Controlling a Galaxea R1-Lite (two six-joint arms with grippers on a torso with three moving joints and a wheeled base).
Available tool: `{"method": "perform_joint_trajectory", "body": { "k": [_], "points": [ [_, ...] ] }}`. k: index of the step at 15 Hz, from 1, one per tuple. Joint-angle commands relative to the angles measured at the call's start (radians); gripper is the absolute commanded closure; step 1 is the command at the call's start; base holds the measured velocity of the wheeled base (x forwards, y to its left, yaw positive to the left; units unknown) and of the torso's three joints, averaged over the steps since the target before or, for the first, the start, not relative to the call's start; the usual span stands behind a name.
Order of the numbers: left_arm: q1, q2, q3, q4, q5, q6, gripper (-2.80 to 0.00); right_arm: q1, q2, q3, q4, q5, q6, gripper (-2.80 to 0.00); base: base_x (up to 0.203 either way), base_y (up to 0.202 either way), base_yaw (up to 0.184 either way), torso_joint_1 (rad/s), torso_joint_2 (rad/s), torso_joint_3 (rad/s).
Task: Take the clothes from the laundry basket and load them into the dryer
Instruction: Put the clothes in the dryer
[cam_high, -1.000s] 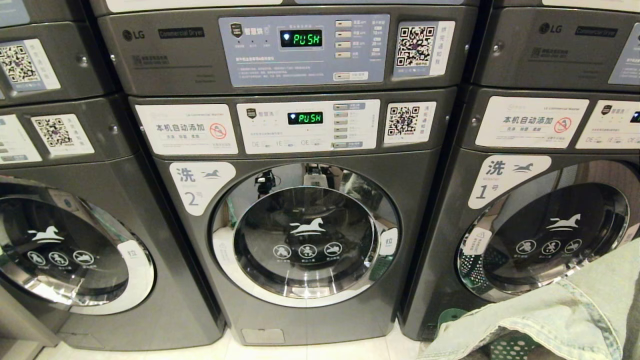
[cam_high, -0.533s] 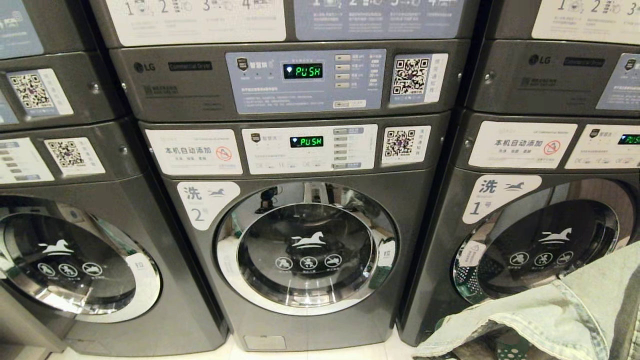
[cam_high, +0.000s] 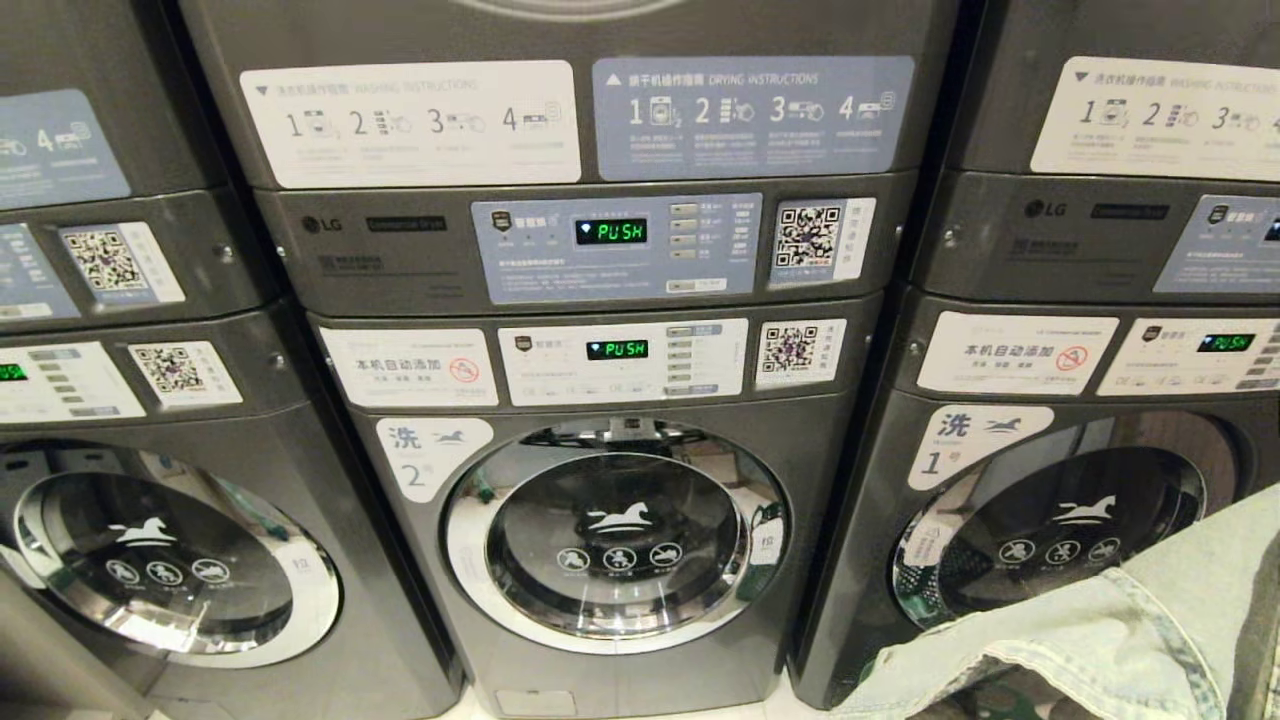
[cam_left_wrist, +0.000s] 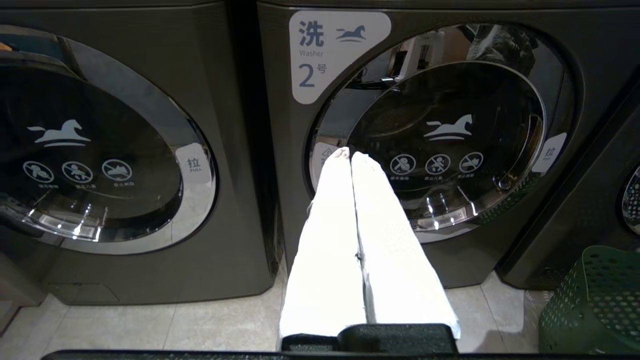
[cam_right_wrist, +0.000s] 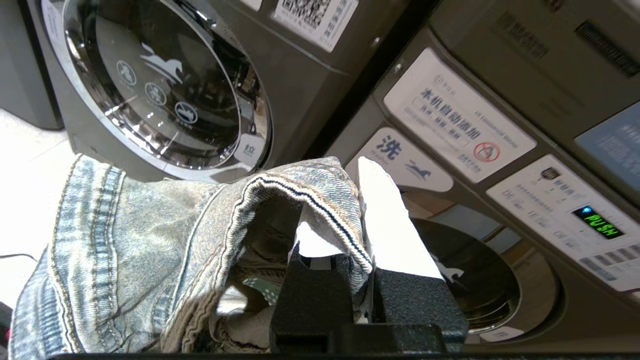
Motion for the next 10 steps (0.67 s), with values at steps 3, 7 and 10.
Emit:
{"method": "perform_joint_trajectory", "body": {
  "k": [3, 7, 10],
  "points": [
    [0.0, 0.0, 0.002, 0.0, 0.0, 0.0, 0.0, 0.0, 0.0, 0.0, 0.001, 0.003, -0.004, 0.0, 0.0, 0.0, 0.0, 0.251, -0.56, -0.311],
    [0.0, 0.0, 0.002, 0.0, 0.0, 0.0, 0.0, 0.0, -0.003, 0.005, 0.001, 0.003, -0.004, 0.0, 0.0, 0.0, 0.0, 0.274, -0.59, -0.319],
    [0.0, 0.0, 0.002, 0.0, 0.0, 0.0, 0.0, -0.002, -0.004, 0.015, 0.001, 0.003, -0.004, 0.0, 0.0, 0.0, 0.0, 0.234, -0.5, -0.265]
  ]
}}
